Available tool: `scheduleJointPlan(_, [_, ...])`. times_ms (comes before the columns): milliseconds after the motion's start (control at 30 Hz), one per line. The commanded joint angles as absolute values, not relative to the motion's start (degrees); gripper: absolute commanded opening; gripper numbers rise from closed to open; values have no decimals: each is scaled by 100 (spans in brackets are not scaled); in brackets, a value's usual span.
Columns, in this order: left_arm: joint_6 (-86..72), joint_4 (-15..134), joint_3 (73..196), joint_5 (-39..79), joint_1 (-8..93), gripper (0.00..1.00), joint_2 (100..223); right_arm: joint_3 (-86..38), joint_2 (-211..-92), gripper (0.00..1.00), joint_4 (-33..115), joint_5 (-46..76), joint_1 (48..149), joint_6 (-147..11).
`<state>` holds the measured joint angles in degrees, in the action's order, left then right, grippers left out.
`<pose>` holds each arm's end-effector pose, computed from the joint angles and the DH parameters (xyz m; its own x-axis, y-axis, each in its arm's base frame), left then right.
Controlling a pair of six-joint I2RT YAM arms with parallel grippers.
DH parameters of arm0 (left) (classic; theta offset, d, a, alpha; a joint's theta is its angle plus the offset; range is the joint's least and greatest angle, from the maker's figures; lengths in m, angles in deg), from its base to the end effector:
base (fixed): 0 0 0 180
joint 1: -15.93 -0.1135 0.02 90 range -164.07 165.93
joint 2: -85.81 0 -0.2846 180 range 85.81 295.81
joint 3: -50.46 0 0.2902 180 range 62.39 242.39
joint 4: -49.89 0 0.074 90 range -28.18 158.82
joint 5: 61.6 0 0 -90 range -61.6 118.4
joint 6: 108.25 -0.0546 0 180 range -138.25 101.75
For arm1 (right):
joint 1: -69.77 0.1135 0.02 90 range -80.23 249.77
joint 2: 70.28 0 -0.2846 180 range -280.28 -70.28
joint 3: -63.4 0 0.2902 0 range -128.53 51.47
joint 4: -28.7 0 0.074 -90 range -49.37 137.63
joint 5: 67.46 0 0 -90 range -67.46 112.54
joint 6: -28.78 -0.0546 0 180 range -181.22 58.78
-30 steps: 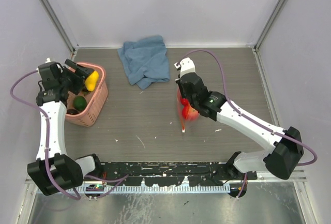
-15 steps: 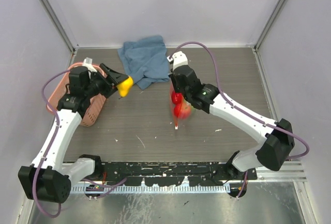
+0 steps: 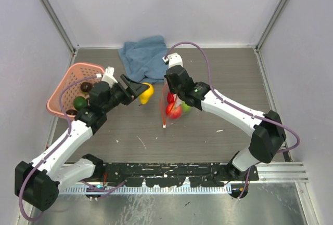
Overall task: Place the food in the zip-top bag and seal the zipper
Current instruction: Place the fake fruit in the zipper food storage bag.
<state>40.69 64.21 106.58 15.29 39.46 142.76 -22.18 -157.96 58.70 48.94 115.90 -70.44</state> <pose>0.2497 -0.1222 0.3146 -0.6287 -0.6362 -0.4472 0.0989 0.5050 -0.8574 0.2965 0.2734 0.3219 -0.4252 -0.2352 -0.8740 -0.3207 0.9421 -0.0975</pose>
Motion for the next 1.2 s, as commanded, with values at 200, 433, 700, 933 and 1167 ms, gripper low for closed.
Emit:
scheduleJointPlan(200, [4197,3816,10064,2571,4971,0,14372,-2633,-15784,0,5848,4844,11617,-7154])
scheduleJointPlan(433, [4174,2510,9640,3477,5638,0,14528,-2673,-15799,0,5848,4664,11618,-7289])
scheduleJointPlan(700, [4270,1510,9331,4295,6207,0,14925,-2561,-15774,0,5760,4388,11616,-7538])
scheduleJointPlan(933, [4289,876,9117,4724,6542,0,15136,-2490,-15599,1,5673,4448,11594,-7679])
scheduleJointPlan(1167, [4292,871,9093,4936,6803,0,15393,-2262,-15291,0,5341,4085,11391,-8109])
